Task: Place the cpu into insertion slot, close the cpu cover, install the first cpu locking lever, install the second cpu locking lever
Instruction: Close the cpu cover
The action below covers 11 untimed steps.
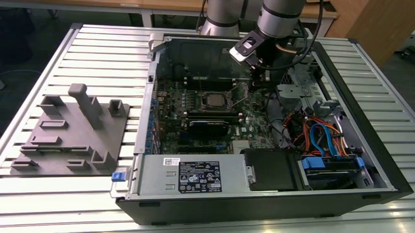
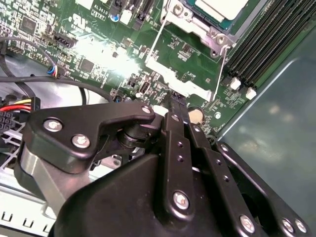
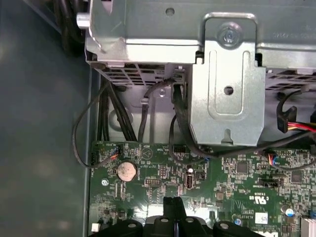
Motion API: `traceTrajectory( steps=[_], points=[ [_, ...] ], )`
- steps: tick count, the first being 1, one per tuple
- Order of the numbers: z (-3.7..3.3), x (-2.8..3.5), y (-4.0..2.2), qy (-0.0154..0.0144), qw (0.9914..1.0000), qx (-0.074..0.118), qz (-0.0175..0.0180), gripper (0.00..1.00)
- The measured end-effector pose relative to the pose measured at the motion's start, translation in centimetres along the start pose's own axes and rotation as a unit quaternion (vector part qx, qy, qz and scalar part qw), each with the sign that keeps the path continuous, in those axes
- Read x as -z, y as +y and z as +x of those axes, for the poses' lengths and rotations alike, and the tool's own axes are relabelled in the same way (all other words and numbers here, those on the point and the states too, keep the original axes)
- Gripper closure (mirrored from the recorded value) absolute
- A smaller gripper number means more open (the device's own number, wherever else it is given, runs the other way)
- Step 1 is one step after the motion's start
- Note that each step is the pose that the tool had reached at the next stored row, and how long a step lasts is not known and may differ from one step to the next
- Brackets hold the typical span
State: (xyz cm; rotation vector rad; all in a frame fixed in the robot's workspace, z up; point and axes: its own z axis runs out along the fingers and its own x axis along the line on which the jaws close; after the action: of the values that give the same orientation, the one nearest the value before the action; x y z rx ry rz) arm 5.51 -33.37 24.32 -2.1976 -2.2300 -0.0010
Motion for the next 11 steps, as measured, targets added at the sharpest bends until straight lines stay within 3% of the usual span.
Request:
traceTrajectory(
  steps=[11],
  points=[
    [0.01, -0.01, -0.3, 0.0, 1.0, 0.0, 0.0, 0.9]
  ],
)
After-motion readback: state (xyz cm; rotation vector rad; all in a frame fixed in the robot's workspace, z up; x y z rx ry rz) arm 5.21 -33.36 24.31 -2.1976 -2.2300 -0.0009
